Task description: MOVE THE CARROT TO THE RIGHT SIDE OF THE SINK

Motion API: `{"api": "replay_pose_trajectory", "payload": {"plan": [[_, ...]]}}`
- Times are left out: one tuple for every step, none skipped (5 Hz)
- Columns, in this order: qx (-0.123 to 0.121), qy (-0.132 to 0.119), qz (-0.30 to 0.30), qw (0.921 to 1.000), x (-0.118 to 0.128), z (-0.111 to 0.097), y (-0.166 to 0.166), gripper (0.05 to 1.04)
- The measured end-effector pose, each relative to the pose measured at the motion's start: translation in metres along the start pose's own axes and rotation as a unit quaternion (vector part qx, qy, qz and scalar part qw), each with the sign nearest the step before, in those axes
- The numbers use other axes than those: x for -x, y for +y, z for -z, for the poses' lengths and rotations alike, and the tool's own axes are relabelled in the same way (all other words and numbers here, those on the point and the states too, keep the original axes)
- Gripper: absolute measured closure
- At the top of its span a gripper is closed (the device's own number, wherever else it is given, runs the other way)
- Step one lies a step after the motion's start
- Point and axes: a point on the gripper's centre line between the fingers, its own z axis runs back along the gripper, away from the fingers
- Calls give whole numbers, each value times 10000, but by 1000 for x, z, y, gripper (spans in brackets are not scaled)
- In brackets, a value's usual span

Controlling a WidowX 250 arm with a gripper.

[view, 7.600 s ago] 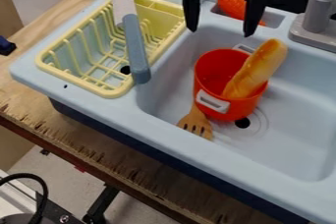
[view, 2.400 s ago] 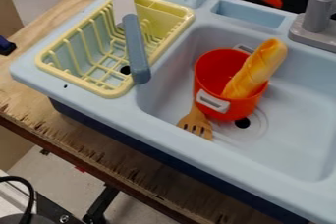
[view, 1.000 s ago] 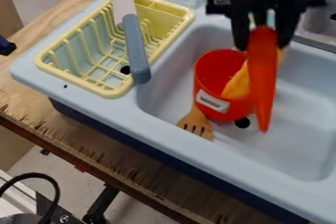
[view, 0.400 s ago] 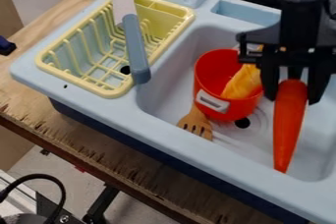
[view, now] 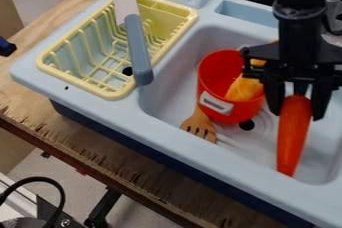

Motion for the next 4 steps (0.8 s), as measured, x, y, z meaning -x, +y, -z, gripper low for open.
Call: {"api": "replay_pose_trajectory", "payload": {"plan": [[-42, -58, 331, 9994, 3, 7, -3, 559], [-192, 36, 340, 9992, 1, 19, -4, 559], [-294, -29, 346, 9990, 0, 21, -7, 495], [-418, 305, 326, 9981, 7, 24, -6, 203]]}}
